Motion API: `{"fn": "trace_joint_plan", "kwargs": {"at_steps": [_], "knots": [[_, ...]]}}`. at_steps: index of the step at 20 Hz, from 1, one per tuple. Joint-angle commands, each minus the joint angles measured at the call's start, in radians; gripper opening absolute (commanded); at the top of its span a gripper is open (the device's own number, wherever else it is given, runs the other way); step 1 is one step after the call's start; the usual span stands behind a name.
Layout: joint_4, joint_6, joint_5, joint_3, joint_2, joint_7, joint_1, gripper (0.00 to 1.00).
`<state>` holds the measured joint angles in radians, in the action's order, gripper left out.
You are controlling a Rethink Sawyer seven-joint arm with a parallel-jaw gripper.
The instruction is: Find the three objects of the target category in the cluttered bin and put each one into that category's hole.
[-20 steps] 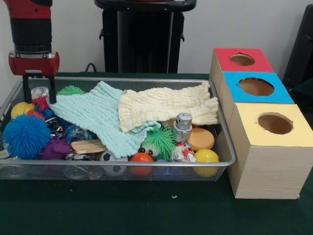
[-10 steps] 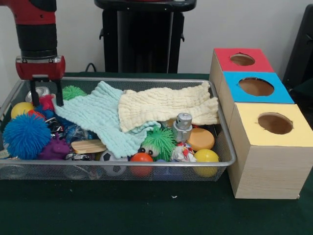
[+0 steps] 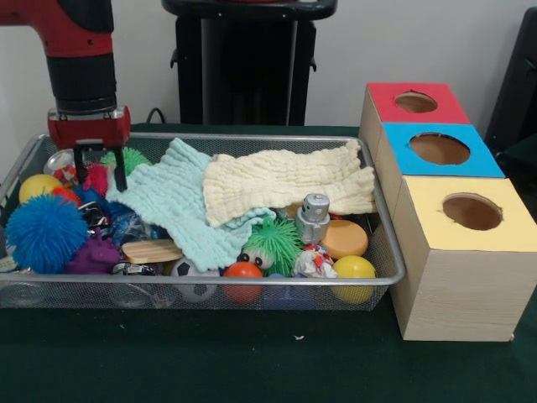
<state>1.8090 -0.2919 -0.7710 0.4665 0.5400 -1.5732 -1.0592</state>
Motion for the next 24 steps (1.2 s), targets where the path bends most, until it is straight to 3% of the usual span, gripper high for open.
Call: {"fn": "trace_joint_plan", "kwargs": {"at_steps": [1, 8, 12, 14, 19, 24], "knots": [[-0.073, -0.02, -0.05, -0.008, -0.054, 0.018, 0.03, 0.0], [-0.056, -0.034, -0.017, 0.005, -0.048, 0.003, 0.029, 0.0], [-0.034, -0.128, 0.05, -0.015, -0.002, -0.029, 0.055, 0.0], [-0.015, -0.142, 0.101, 0.013, 0.003, -0.043, 0.033, 0.0], [0.089, -0.071, 0.263, 0.164, -0.009, -0.107, -0.072, 0.0], [0.127, -0.044, 0.324, 0.176, 0.018, -0.122, -0.062, 0.0]]}}
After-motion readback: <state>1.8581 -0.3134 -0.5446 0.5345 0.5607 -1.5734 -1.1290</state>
